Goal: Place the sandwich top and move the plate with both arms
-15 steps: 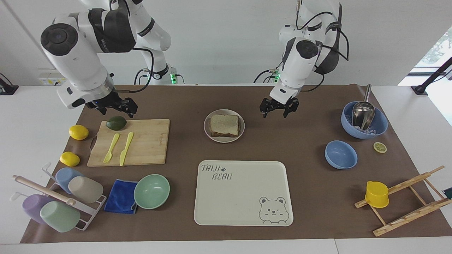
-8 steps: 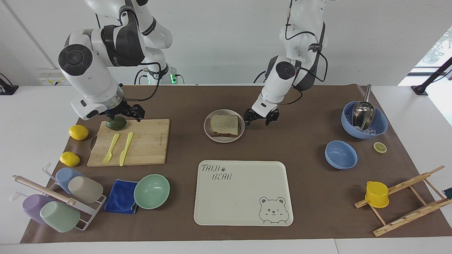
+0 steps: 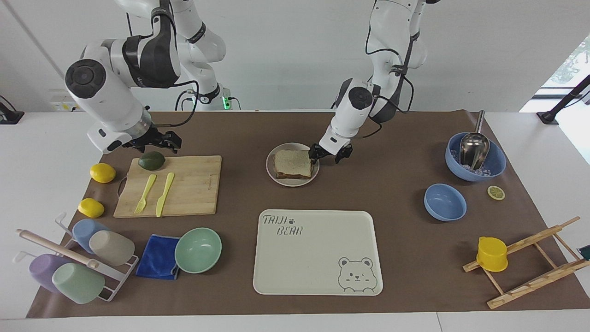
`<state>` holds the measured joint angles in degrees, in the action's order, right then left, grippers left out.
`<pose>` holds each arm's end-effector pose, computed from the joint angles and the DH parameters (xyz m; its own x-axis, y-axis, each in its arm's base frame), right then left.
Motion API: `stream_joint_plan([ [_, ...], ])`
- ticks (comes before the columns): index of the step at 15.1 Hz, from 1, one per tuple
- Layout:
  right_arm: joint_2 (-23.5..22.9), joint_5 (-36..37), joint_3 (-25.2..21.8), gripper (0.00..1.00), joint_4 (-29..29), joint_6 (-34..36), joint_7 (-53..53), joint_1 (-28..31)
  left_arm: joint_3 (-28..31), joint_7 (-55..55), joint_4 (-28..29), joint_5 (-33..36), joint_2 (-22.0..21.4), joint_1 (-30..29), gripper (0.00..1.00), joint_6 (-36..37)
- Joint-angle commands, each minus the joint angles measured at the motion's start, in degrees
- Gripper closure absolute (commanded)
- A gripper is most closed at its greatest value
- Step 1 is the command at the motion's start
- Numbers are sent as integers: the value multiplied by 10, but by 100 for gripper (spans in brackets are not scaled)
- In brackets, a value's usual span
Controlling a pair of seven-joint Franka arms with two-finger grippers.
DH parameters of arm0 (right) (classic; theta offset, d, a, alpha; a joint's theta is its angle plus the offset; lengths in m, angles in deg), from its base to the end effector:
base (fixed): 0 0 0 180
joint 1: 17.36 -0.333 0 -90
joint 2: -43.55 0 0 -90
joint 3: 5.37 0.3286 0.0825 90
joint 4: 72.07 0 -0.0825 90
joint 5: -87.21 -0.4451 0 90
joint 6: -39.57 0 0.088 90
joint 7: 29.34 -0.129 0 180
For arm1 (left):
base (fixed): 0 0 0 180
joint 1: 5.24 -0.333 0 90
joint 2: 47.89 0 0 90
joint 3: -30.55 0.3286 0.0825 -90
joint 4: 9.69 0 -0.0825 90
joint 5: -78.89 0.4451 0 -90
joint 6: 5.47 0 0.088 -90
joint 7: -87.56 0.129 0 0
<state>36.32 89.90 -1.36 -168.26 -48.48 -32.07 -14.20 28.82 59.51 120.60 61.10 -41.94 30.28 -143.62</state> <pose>0.6260 0.0015 0.4781 0.9643 -0.0331 -0.2627 -0.0208 -0.9986 0.0494 0.4550 -0.3541 0.2616 0.9939 0.0589 -0.0937 0.0761 -0.9783 0.1929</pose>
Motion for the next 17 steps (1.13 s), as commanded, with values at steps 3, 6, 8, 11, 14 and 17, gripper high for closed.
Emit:
stream_joint_plan([
  [3,28,-12,-57,0,-39,-23,9,-51,8,-5,15,-25,-7,18,45,-30],
  [6,28,-12,-57,0,-39,-28,8,-46,8,-6,14,-27,3,24,54,-33],
  [8,28,-12,-57,0,-36,-28,8,-45,8,-12,15,-27,6,25,57,-48],
  [11,37,-13,-54,0,-32,-30,10,-53,8,-17,15,-27,10,33,64,-54],
  [14,42,-13,-53,0,-32,-43,11,-62,8,-17,14,-27,10,32,87,-54],
  [17,43,-14,-54,0,-33,-43,14,-61,8,-17,14,-28,10,30,100,-52],
])
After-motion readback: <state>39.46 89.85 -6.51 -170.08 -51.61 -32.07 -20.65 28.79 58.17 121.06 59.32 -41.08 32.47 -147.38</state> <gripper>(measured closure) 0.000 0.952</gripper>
